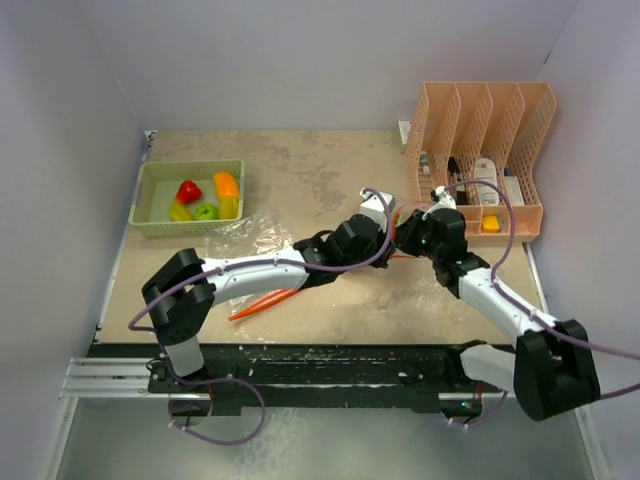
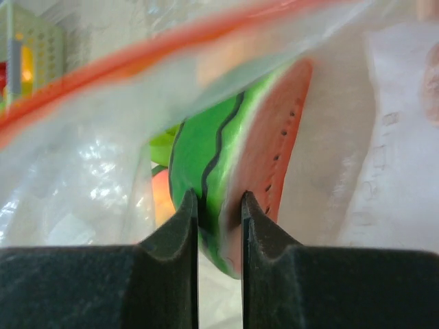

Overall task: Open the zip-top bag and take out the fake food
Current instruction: Pick up the fake fruit from the zipper food storage bag.

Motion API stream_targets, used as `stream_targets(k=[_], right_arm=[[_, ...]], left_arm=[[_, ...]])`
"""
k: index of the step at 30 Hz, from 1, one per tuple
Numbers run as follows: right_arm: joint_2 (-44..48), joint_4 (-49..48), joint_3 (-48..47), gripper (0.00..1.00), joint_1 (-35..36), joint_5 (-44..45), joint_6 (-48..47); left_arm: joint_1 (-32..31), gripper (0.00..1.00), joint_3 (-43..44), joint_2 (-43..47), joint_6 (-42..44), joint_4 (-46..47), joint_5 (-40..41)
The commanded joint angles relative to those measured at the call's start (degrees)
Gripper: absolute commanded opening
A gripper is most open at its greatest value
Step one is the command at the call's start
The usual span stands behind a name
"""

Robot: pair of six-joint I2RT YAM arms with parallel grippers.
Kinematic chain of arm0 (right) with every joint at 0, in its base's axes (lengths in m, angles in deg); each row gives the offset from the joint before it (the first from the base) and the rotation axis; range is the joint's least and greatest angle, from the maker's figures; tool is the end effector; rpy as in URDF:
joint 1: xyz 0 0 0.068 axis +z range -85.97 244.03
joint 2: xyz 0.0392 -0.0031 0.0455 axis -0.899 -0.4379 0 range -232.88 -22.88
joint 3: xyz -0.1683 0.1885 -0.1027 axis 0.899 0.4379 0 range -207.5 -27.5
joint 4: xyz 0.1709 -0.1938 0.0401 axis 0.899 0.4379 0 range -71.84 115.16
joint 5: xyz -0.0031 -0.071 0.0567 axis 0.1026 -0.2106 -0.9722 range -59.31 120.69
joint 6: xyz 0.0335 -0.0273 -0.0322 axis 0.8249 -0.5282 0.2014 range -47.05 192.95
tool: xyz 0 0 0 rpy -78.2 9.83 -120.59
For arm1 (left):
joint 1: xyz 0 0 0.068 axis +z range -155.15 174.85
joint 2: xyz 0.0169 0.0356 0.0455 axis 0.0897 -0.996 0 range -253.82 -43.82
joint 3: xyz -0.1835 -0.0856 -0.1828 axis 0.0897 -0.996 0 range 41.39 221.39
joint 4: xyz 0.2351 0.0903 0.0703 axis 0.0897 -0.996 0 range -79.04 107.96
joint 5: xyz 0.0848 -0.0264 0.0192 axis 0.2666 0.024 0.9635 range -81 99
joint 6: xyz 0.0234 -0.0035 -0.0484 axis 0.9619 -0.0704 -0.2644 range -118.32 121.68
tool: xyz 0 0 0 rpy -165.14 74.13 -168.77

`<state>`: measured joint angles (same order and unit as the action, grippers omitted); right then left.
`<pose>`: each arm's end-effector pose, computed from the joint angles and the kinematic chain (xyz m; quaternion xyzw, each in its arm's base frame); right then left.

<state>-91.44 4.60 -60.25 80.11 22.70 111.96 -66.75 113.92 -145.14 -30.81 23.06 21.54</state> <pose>0.2469 0.0763 0.2231 0.1266 0.8194 0.3083 0.4663 0.2042 -0.3613 0.2632 0.1513 0.8204 -0.3356 0.4374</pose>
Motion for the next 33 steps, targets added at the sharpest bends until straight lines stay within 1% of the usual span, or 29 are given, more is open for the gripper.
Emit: stream_targets(k=[1,3,4,5,8,9,11,14,17,19,20,24,28,33], right_arm=[[7.59,10.18,-2.2,0.0,0.58,0.78,-2.98],[9.31,11.45,-2.25,0.0,0.54,1.28,-3.4],[9.86,11.67,-2.23,0.0,0.54,1.15,-3.5],[10.07,11.82,-2.18,0.0,0.54,0.97,-3.48],[9.44,11.55,-2.29,0.0,0.53,0.46,-3.37],[9.0,11.38,-2.43,0.0,0.53,0.15,-3.34],[8.35,10.77,-2.49,0.0,0.53,-0.79,-3.17],[8.51,8.82,-2.56,0.0,0.49,-2.96,-2.5],[9.97,6.07,-2.17,0.0,0.53,-3.5,-0.96],[10.29,5.37,-2.49,0.0,0.49,-2.87,-0.61],[10.11,5.42,-2.82,0.0,0.46,-2.63,-0.59],[8.17,5.46,-3.25,0.0,0.52,-1.54,-0.83],[5.95,3.59,-2.03,0.0,0.45,-1.08,-0.76],[4.62,2.49,-1.79,0.0,0.49,-1.0,-0.52]], left_arm=[[8.77,0.07,-1.12,-0.12,-2.45,-5.61,10.1],[9.37,0.14,-1.29,0.27,-2.48,-5.48,9.58],[9.44,0.2,-1.67,0.55,-2.18,-4.88,9.39],[9.4,0.32,-2.18,0.9,-1.96,-3.92,8.94],[9.4,0.6,-4.52,2.13,-1.15,-0.51,7.07],[9.4,0.67,-5.21,2.51,-1.13,0.15,6.71],[9.41,0.77,-6.14,3.26,-0.77,0.91,6.46],[9.4,0.81,-6.79,3.76,0.11,1.77,5.38],[9.33,0.9,-6.93,3.5,0.33,2.97,2.43],[9.19,0.98,-7.64,3.6,0.24,4.04,0.63],[8.96,1.0,-8.42,4.16,0.28,4.93,0.34],[8.06,0.99,-13.74,9.29,1.97,9.87,0.03],[6.23,0.99,-17.88,16.94,7.07,13.64,-0.42],[5.74,0.99,-20.87,24.73,9.47,14.15,-2.12]])
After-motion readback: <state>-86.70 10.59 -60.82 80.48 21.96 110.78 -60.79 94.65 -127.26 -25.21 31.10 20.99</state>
